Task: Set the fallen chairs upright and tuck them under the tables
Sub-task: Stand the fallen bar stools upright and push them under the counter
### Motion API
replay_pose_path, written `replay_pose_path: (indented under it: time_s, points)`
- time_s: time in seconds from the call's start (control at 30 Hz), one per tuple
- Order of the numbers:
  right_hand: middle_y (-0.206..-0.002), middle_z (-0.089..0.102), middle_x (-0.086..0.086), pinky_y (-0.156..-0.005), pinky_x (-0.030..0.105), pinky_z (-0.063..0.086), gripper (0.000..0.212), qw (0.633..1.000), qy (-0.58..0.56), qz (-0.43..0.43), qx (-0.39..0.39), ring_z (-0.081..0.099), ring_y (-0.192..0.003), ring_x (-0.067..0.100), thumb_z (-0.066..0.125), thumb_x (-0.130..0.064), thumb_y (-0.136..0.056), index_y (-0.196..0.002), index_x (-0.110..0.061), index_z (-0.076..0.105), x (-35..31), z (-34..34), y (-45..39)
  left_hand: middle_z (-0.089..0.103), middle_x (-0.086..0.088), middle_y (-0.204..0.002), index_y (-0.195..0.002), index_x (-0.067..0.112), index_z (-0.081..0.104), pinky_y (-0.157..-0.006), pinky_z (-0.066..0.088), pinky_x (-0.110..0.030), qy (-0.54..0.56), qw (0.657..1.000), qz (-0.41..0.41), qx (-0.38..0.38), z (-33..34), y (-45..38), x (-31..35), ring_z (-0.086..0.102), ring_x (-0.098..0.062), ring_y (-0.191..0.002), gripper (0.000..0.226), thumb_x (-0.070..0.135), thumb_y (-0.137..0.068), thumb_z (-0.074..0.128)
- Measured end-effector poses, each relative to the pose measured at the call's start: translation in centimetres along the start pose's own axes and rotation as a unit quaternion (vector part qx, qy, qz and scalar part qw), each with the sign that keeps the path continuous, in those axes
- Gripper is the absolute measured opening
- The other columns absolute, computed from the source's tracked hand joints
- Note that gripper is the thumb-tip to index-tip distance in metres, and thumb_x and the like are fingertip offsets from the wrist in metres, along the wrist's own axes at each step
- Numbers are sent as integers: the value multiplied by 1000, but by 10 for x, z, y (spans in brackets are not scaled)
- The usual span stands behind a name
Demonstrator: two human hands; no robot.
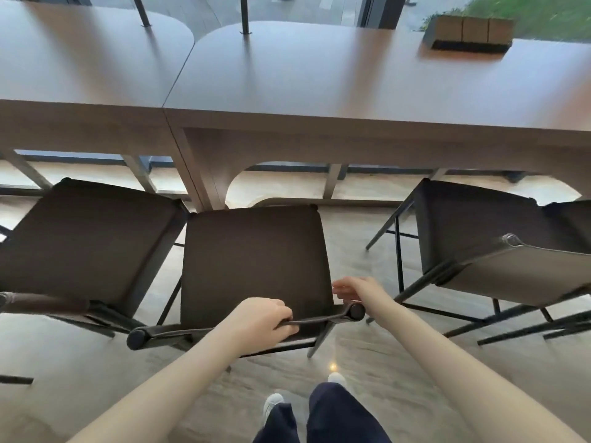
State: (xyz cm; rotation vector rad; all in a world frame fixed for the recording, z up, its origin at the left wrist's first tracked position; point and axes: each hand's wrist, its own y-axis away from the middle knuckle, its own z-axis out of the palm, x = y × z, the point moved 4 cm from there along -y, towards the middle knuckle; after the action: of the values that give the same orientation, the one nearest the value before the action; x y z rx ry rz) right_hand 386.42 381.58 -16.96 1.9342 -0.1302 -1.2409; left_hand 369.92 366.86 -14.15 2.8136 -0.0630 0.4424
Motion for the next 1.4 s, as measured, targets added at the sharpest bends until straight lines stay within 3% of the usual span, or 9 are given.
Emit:
replay_pose_path:
  time_s: [0.1, 0.2, 0.37, 0.57, 0.8, 0.9, 0.97, 1.2, 1.4]
  points:
    - [-92, 72, 8, -74, 20, 50, 11, 999, -1, 41, 8, 66, -99, 25, 64, -10, -88, -92, -3, 71, 13, 0, -9, 61, 6, -94, -105, 23, 64, -74, 48, -32, 24, 1000, 10, -4, 0, -27, 32, 59, -15, -85, 35, 49, -95, 42]
    - [-107, 68, 18, -85, 37, 52, 20, 996, 42, 80, 15, 64, -103, 32, 63, -10, -87, -103, -1, 70, 23, 4, -23, 60, 3, -91, -102, 19, 62, -69, 43, -30, 20, 1000, 10, -8, 5, -49, 53, 59, -19, -84, 33, 45, -97, 41]
    - [-83, 60, 15, -51, 29, 54, 6, 975, 18, 220, -26, 60, -69, 26, 57, -7, -87, -89, -6, 52, 41, 5, -32, 61, -6, -101, -109, 12, 53, -69, 38, -35, -59, 997, -28, -39, 18, -62, 72, 60, -28, -92, 33, 39, -102, 34]
    - [-88, 57, 18, -40, 38, 54, 13, 942, -37, 314, -113, 59, -69, 32, 54, -5, -90, -100, -3, 45, 51, 15, -49, 61, -2, -101, -110, 19, 55, -72, 43, -34, -38, 996, -66, -46, 20, -57, 68, 60, -23, -93, 30, 42, -100, 37]
    - [-82, 56, 16, -28, 23, 42, 19, 931, 46, 330, -146, 60, -39, 28, 54, -9, -94, -108, 2, 46, 54, 17, -65, 71, 1, -102, -113, 20, 66, -70, 57, -35, 30, 991, -129, 29, 20, -30, 53, 68, -22, -91, 31, 31, -93, 45]
    - [-83, 59, 15, -33, 22, 44, 30, 920, 119, 326, -180, 60, -60, 27, 57, -12, -91, -118, 0, 49, 58, 22, -76, 58, 0, -132, -137, 21, 49, -95, 47, -38, 33, 984, -176, -18, 25, -30, 56, 54, -21, -119, 38, 26, -101, 39]
    - [-86, 62, 16, -34, 23, 46, 36, 913, 148, 335, -181, 59, -67, 28, 61, -12, -89, -121, -1, 50, 61, 22, -84, 54, 1, -137, -141, 22, 44, -98, 44, -36, 24, 982, -189, -19, 23, -32, 57, 51, -20, -123, 40, 25, -102, 37]
    - [-88, 60, 19, -30, 35, 49, 36, 909, 141, 352, -171, 58, -73, 32, 67, -4, -83, -114, -1, 50, 67, 22, -95, 60, 2, -127, -134, 24, 51, -90, 49, -36, 8, 977, -214, -19, 34, -32, 50, 56, -20, -116, 36, 27, -99, 46]
    - [-84, 57, 16, -25, 26, 42, 33, 905, 175, 341, -182, 56, -68, 29, 63, -7, -87, -116, 0, 50, 63, 18, -98, 68, 1, -107, -121, 21, 58, -72, 55, -33, -29, 983, -179, -40, 40, -34, 49, 65, -20, -91, 33, 21, -88, 65]
